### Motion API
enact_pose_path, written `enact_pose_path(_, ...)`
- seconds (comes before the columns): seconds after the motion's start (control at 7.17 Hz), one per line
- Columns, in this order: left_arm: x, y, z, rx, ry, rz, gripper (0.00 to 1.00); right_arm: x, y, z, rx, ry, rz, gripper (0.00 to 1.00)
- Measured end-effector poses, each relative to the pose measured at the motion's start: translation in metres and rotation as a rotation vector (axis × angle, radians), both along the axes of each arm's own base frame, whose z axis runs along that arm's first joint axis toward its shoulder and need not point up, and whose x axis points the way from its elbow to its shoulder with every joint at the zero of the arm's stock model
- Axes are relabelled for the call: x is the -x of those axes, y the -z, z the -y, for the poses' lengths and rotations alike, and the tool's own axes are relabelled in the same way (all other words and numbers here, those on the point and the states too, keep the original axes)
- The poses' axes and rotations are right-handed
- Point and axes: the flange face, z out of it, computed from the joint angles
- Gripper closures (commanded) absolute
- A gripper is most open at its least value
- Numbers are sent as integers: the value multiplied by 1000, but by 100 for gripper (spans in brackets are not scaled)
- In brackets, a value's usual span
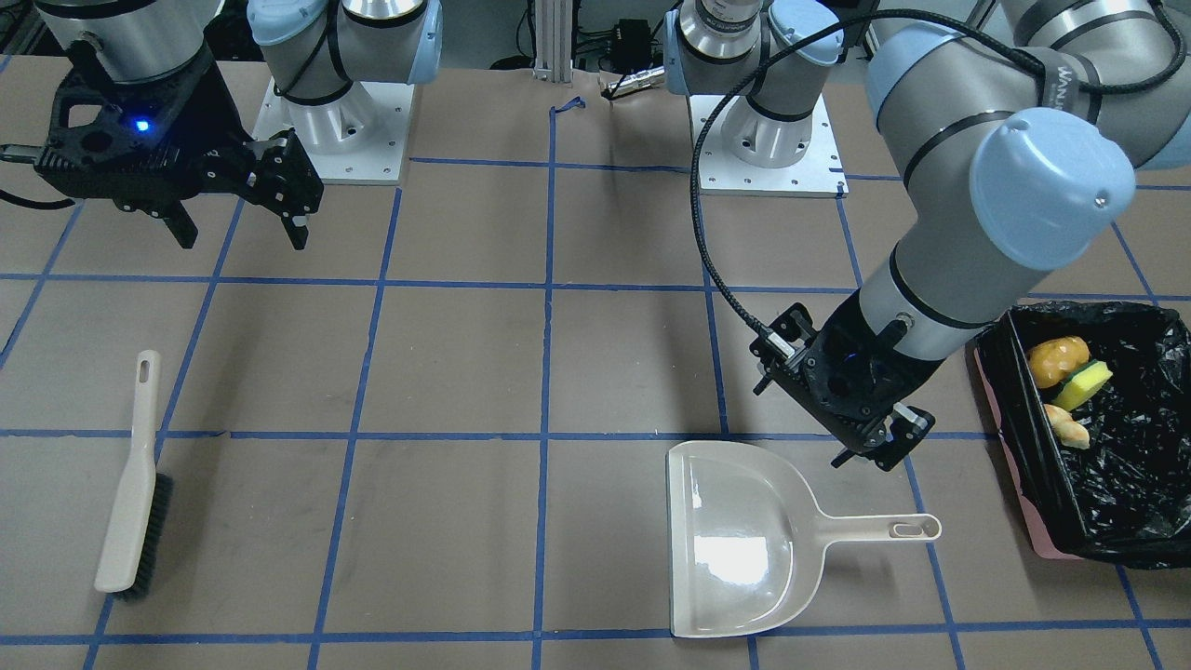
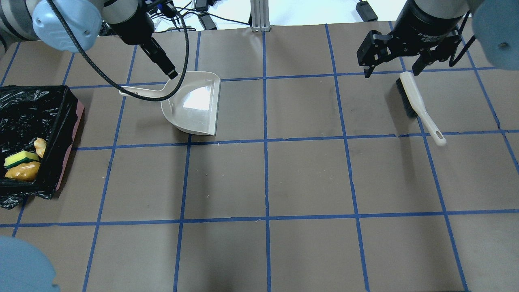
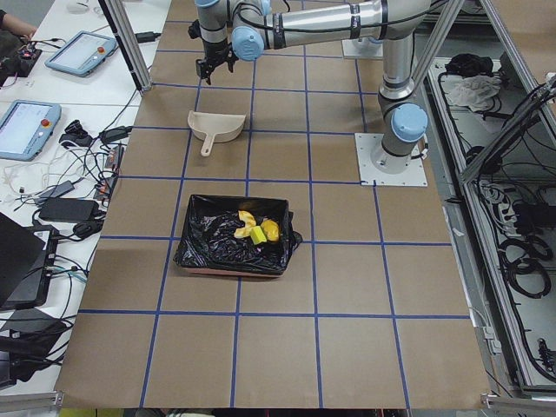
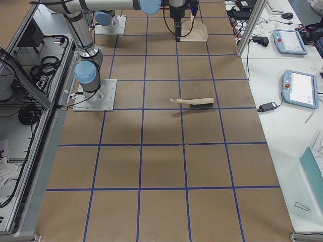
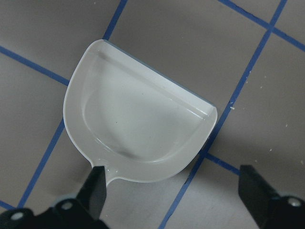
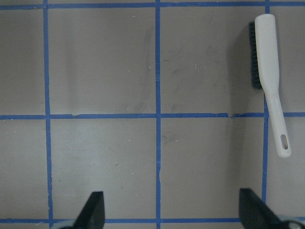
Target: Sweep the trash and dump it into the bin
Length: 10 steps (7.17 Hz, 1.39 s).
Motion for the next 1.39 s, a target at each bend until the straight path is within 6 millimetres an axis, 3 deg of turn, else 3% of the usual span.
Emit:
enact_pose_path(0.7,11,-63,-69,-74,-430,25,0,0,0,0,0,0,0,0)
enact_pose_path(0.98,7,-71,-86,-89,-509,66,0,0,0,0,0,0,0,0)
enact_pose_path(1.39,1,-65,-101,-96,-522,113,0,0,0,0,0,0,0,0)
